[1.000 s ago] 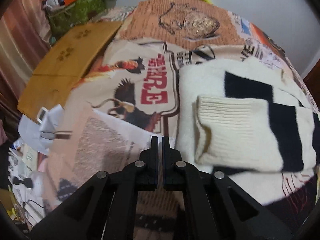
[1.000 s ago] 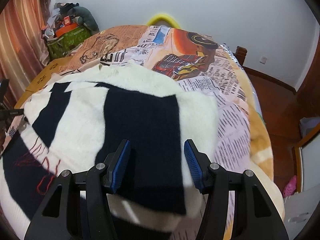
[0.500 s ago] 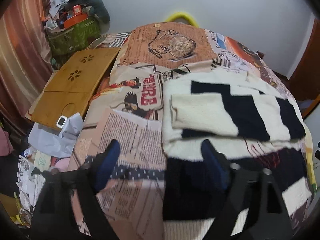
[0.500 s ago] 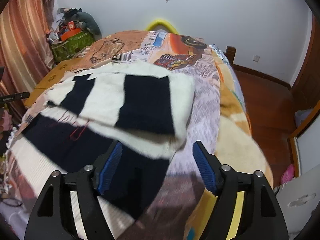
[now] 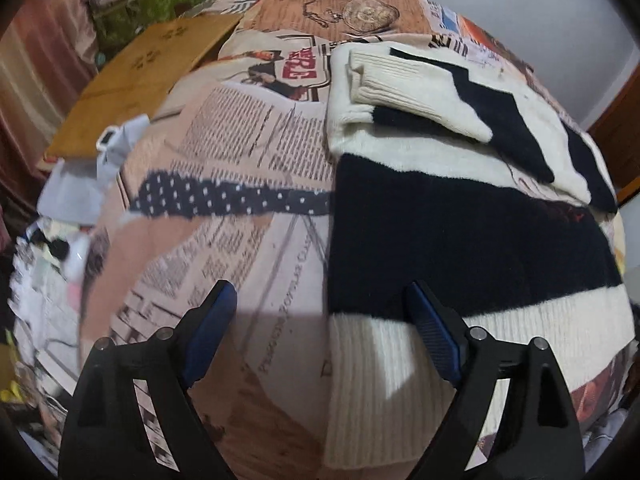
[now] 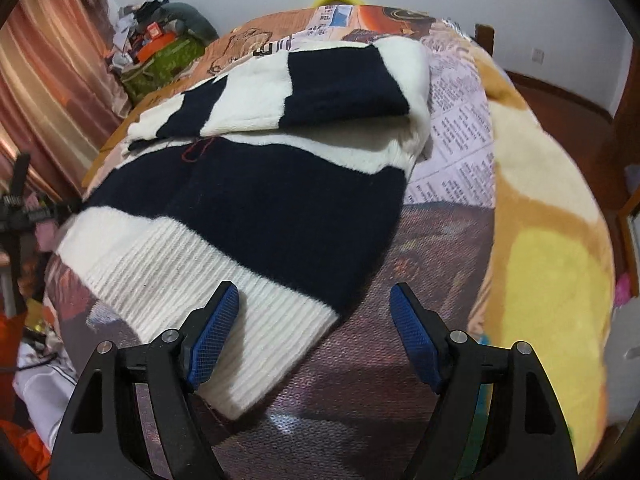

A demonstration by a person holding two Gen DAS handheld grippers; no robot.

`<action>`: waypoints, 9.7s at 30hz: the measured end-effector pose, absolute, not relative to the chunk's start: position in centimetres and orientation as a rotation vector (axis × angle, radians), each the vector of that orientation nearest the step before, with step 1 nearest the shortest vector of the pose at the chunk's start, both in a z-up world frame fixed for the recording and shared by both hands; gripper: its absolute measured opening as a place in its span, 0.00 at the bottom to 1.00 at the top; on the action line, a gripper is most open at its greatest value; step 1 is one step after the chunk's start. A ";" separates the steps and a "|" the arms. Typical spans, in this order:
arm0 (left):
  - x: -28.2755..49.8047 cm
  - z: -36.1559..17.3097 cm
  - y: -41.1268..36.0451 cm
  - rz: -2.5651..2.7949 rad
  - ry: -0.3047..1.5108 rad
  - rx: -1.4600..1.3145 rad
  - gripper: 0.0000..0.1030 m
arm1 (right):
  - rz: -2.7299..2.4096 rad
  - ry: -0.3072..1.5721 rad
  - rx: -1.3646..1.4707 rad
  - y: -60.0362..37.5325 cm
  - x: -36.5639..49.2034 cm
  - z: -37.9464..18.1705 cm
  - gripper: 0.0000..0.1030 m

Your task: Fold small clothes

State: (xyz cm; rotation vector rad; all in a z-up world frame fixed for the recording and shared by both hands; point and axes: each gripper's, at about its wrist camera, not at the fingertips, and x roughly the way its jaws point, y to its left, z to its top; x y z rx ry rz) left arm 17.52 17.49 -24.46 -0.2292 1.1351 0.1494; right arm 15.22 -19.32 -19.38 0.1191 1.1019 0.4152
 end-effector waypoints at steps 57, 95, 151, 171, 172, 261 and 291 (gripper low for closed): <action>42.5 -23.0 17.1 0.143 1.013 -0.175 0.01 | 0.410 0.970 0.230 -18.2 38.5 -18.6 0.06; 43.1 -24.4 10.6 -0.076 1.046 -0.007 0.10 | 0.557 1.009 0.030 -16.1 39.9 -17.8 0.45; 39.7 -17.9 6.9 -0.020 0.883 0.064 0.92 | 0.536 0.815 -0.047 -11.4 32.6 -13.6 0.41; 36.8 -23.9 12.3 0.144 1.014 0.101 0.99 | 0.413 0.900 -0.028 -18.6 28.3 -17.0 0.45; 36.6 -23.8 12.8 0.153 1.015 0.091 0.99 | 0.393 0.897 -0.044 -18.8 28.1 -16.7 0.45; 41.3 -8.0 -4.3 -0.109 0.824 -0.252 0.24 | 0.488 0.987 0.086 -18.1 27.8 -20.1 0.66; 37.6 -17.0 -15.2 -0.355 1.054 -0.002 0.29 | 0.322 0.773 0.123 -25.4 35.5 -13.4 0.66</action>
